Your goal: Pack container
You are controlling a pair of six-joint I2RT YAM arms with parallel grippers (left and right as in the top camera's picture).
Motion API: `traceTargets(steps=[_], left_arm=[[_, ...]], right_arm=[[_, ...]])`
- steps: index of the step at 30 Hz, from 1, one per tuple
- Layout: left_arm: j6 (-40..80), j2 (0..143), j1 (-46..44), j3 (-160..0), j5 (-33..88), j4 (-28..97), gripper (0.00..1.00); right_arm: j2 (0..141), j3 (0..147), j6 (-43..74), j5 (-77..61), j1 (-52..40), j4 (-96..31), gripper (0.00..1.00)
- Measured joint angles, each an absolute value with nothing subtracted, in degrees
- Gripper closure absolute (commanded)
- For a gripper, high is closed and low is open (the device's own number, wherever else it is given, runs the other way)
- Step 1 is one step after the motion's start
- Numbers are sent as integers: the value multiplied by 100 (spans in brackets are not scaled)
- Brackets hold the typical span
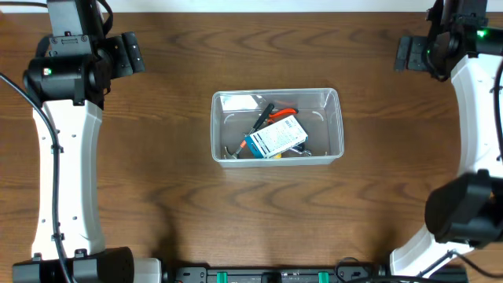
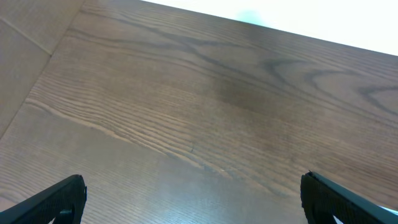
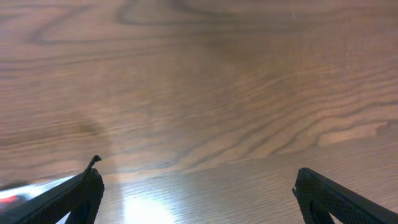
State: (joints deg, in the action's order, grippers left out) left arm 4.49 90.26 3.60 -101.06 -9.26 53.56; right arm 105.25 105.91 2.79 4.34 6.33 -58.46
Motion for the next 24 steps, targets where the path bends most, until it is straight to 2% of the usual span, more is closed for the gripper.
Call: traceTargets(steps=[13, 18, 24], left_arm=[[451, 9026, 360, -10108, -923, 5356, 2], [451, 9026, 360, -10106, -926, 5358, 2], [451, 9026, 360, -10108, -923, 5358, 2]], right_arm=[[6790, 10606, 276, 360, -1389, -5819, 1], [5586, 10324, 279, 370, -1369, -5695, 1], [3999, 8278, 279, 405, -941, -4187, 1]])
